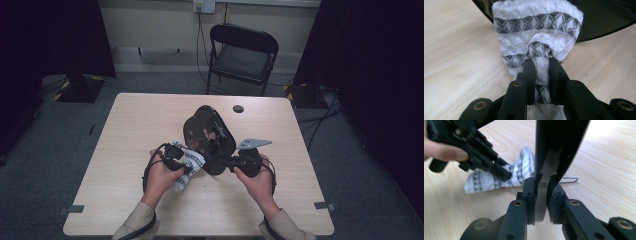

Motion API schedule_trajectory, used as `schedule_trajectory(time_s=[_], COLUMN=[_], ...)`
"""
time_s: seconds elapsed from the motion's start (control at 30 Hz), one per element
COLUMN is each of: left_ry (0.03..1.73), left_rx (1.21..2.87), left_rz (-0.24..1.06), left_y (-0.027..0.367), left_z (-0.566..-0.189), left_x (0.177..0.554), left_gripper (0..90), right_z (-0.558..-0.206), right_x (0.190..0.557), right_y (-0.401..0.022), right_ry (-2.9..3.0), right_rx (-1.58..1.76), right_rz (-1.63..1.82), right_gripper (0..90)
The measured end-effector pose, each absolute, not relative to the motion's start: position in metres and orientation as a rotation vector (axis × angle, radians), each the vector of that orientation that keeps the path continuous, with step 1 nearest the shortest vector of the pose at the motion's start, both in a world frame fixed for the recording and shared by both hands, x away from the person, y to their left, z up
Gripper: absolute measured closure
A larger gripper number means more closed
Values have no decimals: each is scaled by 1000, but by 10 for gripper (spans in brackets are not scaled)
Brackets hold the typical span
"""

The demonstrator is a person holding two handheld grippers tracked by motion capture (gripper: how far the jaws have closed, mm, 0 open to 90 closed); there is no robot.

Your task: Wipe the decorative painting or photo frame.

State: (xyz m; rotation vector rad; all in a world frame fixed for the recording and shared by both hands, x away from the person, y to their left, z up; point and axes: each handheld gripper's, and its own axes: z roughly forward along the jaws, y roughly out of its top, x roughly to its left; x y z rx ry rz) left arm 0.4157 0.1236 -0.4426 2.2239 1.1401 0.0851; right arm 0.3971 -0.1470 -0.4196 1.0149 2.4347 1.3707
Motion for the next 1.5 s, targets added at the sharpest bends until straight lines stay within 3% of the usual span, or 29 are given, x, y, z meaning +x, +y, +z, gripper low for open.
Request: schedule_trajectory(time_s=[0.47, 0.77, 1.5], left_ry=[1045, 980, 1026], left_rx=[2104, 2060, 2164], left_rz=[236, 278, 232], left_y=[132, 117, 108], left_z=[-324, -280, -336], left_x=[423, 431, 432], left_gripper=[780, 780, 781], right_z=[-420, -420, -420], right_x=[397, 397, 397], right_y=[-147, -146, -146], right_ry=[2429, 2430, 2434], right_rx=[1014, 1012, 1010], right_rz=[1378, 1377, 1365], right_gripper=[792, 792, 792])
